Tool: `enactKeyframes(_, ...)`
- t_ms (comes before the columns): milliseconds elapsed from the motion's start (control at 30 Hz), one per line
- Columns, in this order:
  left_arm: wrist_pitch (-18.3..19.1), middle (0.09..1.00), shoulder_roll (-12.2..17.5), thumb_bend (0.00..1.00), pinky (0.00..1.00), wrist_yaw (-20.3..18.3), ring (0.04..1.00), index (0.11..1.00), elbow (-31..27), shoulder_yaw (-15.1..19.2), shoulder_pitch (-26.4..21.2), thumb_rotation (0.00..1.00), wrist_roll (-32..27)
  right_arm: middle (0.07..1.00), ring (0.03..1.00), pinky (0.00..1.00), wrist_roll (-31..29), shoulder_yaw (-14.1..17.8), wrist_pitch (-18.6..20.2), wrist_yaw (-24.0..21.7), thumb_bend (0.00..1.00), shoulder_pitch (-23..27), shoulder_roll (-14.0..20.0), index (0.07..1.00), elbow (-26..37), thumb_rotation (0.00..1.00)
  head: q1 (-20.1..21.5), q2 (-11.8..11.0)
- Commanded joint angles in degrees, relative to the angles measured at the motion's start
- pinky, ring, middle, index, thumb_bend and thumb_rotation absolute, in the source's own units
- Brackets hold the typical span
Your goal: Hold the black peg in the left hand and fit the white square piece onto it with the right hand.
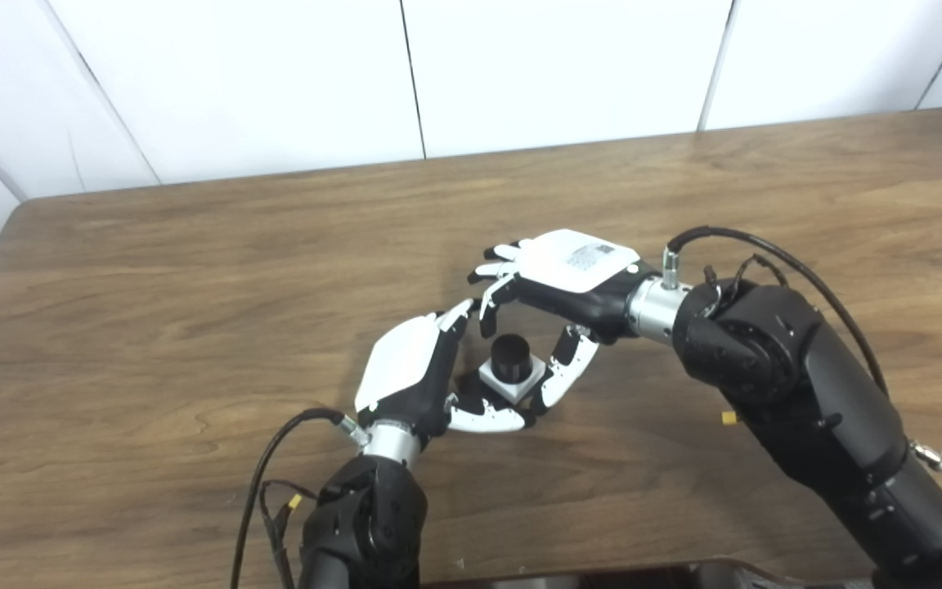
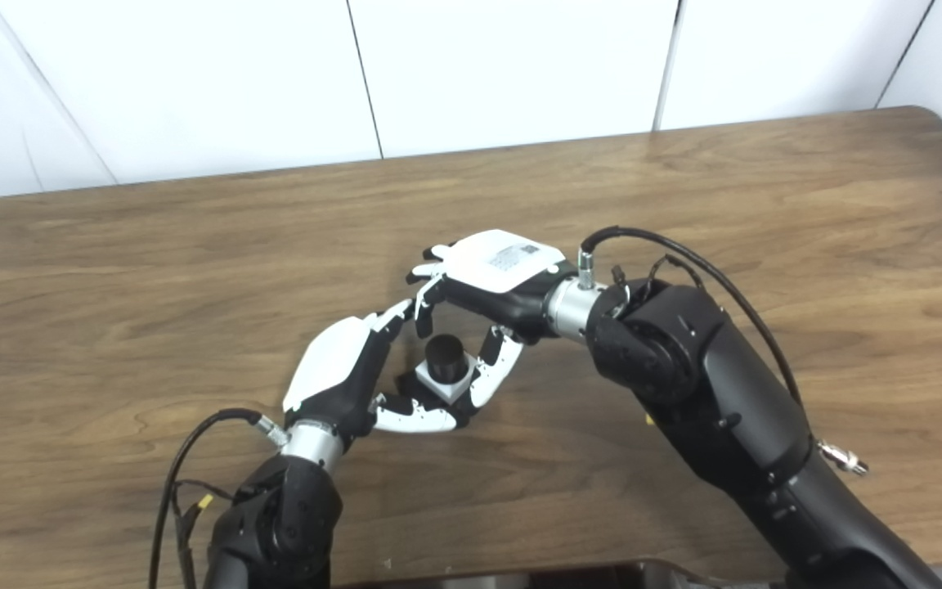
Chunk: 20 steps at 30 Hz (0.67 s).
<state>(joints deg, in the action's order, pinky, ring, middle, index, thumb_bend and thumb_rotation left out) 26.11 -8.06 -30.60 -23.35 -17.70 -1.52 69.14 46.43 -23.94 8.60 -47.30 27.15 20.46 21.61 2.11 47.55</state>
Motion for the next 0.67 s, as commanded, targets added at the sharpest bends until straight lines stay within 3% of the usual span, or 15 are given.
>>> enactKeyframes(0,0.62,0.905,-0.07,1.00,0.81,0.26,0.937,0.920,-1.51,0.91,-0.66,0.23,0.39,0.934,1.000,1.00,-0.65,1.43,0.47,1.41,0.93,2.37,-0.39,0.677,0.64,0.29,0.03,-0.08)
enactKeyframes(233,0.58,0.920,1.79,1.00,0.82,-0.47,0.935,0.941,-3.82,3.67,-1.09,0.26,-0.55,0.934,1.000,0.99,-1.75,3.28,1.97,1.13,0.93,2.75,-0.64,0.707,0.44,0.29,0.17,-0.14)
enactKeyframes(367,0.77,0.939,2.26,0.97,0.86,-3.80,0.954,0.961,-5.42,7.54,-1.54,0.29,-0.11,0.941,1.000,0.96,-4.47,5.71,4.25,1.43,0.92,2.05,-0.40,0.740,0.57,0.30,0.43,-0.19)
enactKeyframes(433,0.71,0.940,2.90,0.93,0.85,-3.51,0.952,0.963,-6.01,9.13,-1.35,0.38,-1.96,0.944,0.999,0.95,-6.01,6.91,5.61,1.63,0.91,1.57,-0.37,0.768,0.63,0.32,0.47,-0.16)
enactKeyframes(467,0.29,0.941,2.82,0.92,0.84,-1.08,0.951,0.962,-5.92,10.93,-0.86,0.40,-5.47,0.945,0.998,0.95,-7.57,8.10,6.19,2.30,0.91,0.99,-0.37,0.777,0.31,0.33,0.49,-0.18)
enactKeyframes(500,-0.82,0.921,1.79,0.81,0.80,2.53,0.914,0.936,-5.50,13.56,-0.19,0.58,-10.96,0.943,0.976,0.89,-8.76,9.21,6.50,3.20,0.86,0.32,-0.41,0.857,-0.16,0.44,0.48,-0.21)
enactKeyframes(533,-2.04,0.918,0.97,0.79,0.79,5.84,0.909,0.932,-4.91,15.66,0.35,0.60,-15.59,0.943,0.972,0.88,-9.89,10.21,6.83,4.09,0.85,-0.33,-0.52,0.872,-0.65,0.47,0.50,-0.21)
enactKeyframes(567,-3.58,0.910,-0.03,0.71,0.78,8.89,0.885,0.929,-4.09,17.93,0.82,0.74,-20.64,0.956,0.968,0.84,-11.04,11.28,7.59,4.88,0.79,-1.03,-0.86,0.948,-1.20,0.62,0.56,-0.20)
enactKeyframes(633,-7.34,0.920,-1.62,0.63,0.81,13.66,0.891,0.940,-2.05,21.44,1.33,0.86,-29.35,0.972,0.967,0.84,-14.20,13.67,8.77,6.84,0.74,-2.52,-2.24,0.984,-2.49,0.75,0.70,-0.22)
